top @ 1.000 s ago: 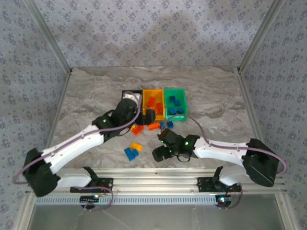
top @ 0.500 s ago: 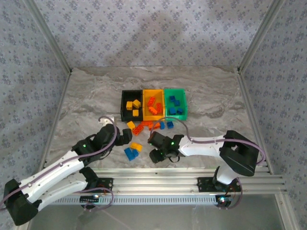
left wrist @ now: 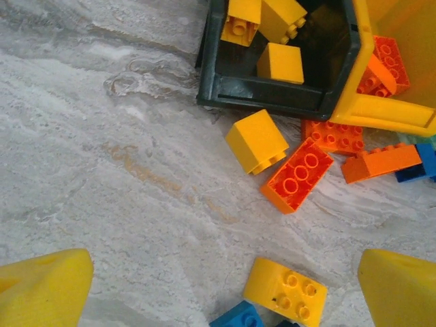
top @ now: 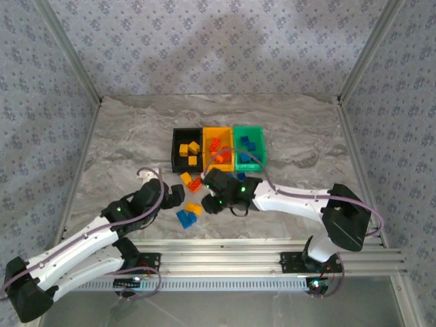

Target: Sort the legos into containers by color

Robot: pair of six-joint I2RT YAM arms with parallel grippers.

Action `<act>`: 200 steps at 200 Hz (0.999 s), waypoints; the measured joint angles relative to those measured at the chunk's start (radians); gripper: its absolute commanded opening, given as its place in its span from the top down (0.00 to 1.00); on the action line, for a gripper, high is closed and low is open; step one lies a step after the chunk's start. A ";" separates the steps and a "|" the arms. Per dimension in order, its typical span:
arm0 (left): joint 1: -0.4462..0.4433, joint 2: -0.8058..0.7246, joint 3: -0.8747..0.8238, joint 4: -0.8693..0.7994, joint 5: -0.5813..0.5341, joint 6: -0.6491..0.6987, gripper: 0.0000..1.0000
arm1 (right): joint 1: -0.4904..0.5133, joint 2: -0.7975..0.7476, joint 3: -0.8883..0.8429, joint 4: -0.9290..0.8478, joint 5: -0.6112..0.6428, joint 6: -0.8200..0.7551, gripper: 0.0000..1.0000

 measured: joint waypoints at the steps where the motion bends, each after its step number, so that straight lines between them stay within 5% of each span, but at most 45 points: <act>1: 0.000 -0.003 -0.001 -0.002 -0.001 -0.001 0.00 | -0.002 0.001 0.005 0.000 0.000 -0.002 0.70; 117: 0.006 -0.122 -0.077 -0.050 0.025 -0.040 0.00 | -0.228 0.605 0.766 -0.010 -0.017 -0.084 0.66; 173: 0.006 -0.135 -0.080 -0.045 0.061 -0.031 0.00 | -0.251 0.698 0.867 -0.021 -0.034 -0.048 0.34; 200: 0.006 -0.129 -0.082 -0.037 0.089 -0.016 0.00 | -0.265 0.692 0.875 -0.007 -0.044 -0.031 0.26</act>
